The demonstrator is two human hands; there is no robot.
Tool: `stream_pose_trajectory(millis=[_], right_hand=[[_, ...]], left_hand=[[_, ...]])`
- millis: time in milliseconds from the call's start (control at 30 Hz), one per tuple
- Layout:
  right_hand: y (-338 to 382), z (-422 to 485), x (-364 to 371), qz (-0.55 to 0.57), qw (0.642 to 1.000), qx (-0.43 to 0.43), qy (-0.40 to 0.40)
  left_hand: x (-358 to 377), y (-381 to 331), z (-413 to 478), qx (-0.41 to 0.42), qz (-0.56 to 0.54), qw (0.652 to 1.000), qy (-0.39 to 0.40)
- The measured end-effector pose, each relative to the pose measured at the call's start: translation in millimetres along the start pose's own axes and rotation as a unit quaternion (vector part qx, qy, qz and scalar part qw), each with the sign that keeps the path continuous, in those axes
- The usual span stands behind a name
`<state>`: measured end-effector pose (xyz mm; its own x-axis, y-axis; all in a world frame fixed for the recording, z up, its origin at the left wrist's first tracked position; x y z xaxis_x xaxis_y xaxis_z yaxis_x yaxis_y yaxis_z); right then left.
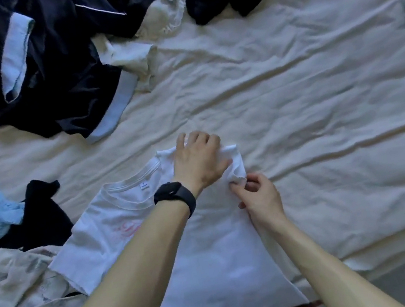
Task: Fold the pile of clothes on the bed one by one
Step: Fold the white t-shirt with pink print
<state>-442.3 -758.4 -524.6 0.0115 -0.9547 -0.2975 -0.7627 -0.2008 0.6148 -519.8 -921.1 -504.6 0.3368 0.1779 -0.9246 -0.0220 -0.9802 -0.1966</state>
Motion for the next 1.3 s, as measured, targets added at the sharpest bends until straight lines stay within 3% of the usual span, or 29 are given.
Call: stream_pose_trajectory(millis=[67, 133, 233, 333, 533, 700, 900, 1067, 1167, 1300], right_hand=[[6.0, 7.6, -4.9, -0.043, 0.999, -0.001, 0.006], [7.7, 11.2, -14.8, -0.045, 0.999, -0.012, -0.005], [0.8, 8.1, -33.2, -0.017, 0.997, -0.024, -0.066], [-12.2, 5.4, -39.1, 0.001, 0.995, -0.012, -0.101], [-23.5, -1.7, -30.7, -0.058, 0.996, 0.015, -0.072], [-22.7, -11.7, -31.9, 0.053, 0.993, 0.092, -0.044], [-15.1, -21.8, -21.1, 0.101, 0.989, 0.093, -0.052], [-13.9, -20.9, -12.7, 0.199, 0.969, 0.132, -0.062], [-9.2, -31.0, -15.3, 0.238, 0.962, 0.101, -0.086], [-11.6, -69.3, -5.7, 0.17, 0.981, -0.031, -0.084]], left_hand=[[-3.4, -4.7, 25.3, 0.016, 0.043, 0.996, 0.08], [-8.1, -0.5, 41.8, 0.014, -0.024, 0.992, 0.124], [-20.0, -1.3, 55.4, 0.011, -0.144, 0.987, 0.064], [-12.7, -16.0, 60.2, 0.044, -0.099, 0.993, 0.052], [5.0, -29.1, 62.1, 0.001, -0.122, 0.991, 0.054], [-2.5, -34.8, 46.4, 0.037, -0.145, 0.988, 0.046], [-12.4, -30.0, 49.9, -0.012, -0.134, 0.978, 0.16], [-18.1, -49.4, 58.1, 0.01, -0.13, 0.976, 0.177], [-36.1, -42.0, 49.4, 0.003, -0.203, 0.967, 0.153], [-75.7, -3.2, -4.6, 0.047, -0.239, 0.969, 0.051]])
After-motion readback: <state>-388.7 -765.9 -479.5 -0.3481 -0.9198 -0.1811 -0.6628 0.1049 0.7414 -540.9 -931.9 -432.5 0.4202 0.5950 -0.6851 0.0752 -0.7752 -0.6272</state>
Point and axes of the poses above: each hand's wrist, its own z-axis towards the middle knuckle, its own x-axis out of the palm, y = z × x, the point moved 3 cm from there along z, towards the middle knuckle, and after that the axes turned 6 degrees about -y, right-handed, at the moved point
